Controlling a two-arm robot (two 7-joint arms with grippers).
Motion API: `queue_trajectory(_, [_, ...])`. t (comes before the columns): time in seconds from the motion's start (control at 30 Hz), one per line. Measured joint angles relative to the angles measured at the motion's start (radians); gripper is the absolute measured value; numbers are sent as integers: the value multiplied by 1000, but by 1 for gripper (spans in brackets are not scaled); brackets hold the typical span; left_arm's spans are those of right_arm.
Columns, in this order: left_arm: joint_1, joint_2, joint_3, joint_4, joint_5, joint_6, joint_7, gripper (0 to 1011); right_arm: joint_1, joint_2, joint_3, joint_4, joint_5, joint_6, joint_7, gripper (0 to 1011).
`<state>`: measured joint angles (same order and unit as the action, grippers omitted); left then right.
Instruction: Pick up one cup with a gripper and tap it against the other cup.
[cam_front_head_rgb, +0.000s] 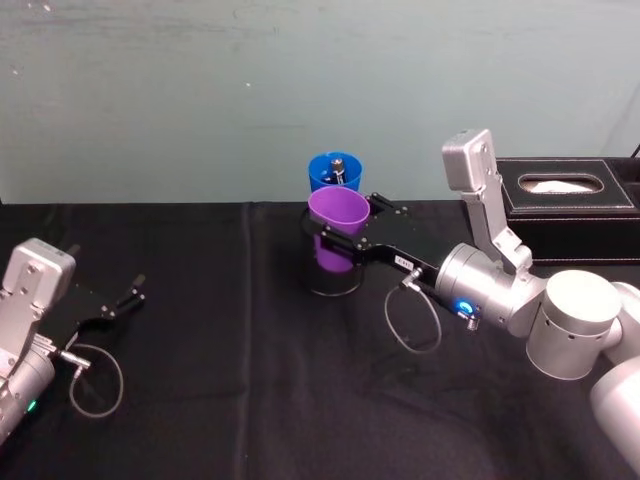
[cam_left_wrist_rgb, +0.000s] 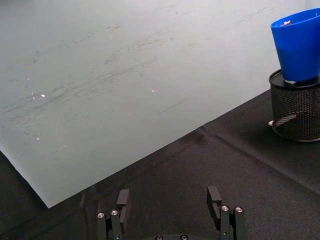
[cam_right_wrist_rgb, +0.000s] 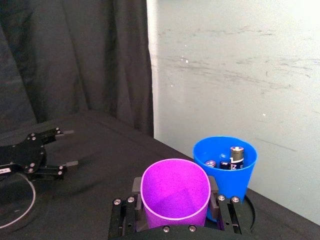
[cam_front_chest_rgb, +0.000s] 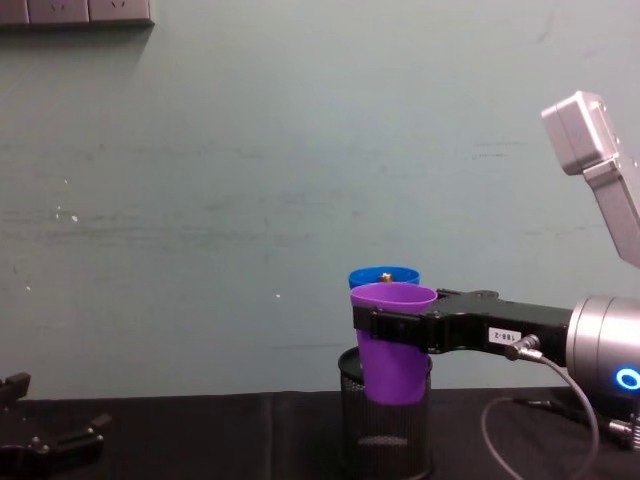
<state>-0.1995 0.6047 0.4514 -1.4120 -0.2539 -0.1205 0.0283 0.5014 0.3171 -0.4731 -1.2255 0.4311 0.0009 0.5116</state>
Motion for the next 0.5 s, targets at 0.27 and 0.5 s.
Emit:
queue_trajectory(0.27, [0, 0, 0, 0, 0, 0, 0, 1000, 17, -9, 9, 26, -5, -7, 6, 735])
queue_trajectory(0.5, [0, 0, 0, 0, 0, 0, 0, 1000, 33, -18, 16, 49, -5, -9, 14, 735])
